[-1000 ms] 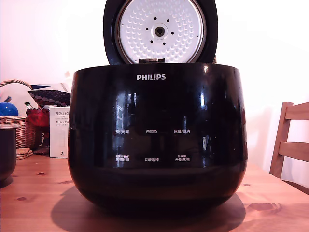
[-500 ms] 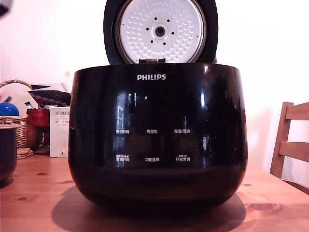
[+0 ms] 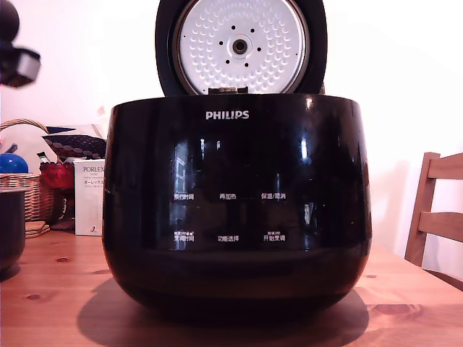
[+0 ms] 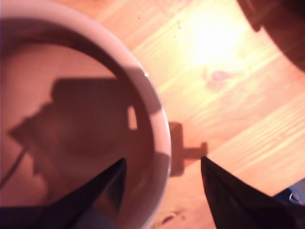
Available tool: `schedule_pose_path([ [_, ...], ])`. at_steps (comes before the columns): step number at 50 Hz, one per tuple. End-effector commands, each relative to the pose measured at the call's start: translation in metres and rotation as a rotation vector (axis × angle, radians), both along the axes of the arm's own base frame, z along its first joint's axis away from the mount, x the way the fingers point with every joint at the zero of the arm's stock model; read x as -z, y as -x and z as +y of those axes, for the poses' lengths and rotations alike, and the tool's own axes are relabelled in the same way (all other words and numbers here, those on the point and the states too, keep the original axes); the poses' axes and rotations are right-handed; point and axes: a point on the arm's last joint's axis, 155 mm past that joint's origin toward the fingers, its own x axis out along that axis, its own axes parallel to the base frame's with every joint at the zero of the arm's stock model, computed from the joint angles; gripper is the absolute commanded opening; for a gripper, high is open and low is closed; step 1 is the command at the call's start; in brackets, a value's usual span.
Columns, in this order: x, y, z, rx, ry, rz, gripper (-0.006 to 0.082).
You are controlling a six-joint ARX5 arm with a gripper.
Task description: Pick up the metallic pot next to the rice cooker
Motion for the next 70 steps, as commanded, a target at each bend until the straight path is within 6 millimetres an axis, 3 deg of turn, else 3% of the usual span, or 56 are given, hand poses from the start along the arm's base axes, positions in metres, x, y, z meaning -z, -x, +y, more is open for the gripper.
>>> schedule_pose_path([
  [1,0.012,0.000,0.000,0.003,0.001,0.034,0.0451],
  [19,0.031,-0.008,-0.001,0.004,-0.002,0.064,0.0401],
  [34,0.031,-0.007,-0.001,0.005,0.000,0.067,0.0086],
  [42,0.030,-0.006,-0.001,0.008,0.000,0.069,-0.0024],
  [57,0.028,0.007,-0.003,0.070,-0.041,0.116,-0.0024],
  [70,-0.004,0.021,-0.009,0.117,-0.078,0.149,-0.0024],
])
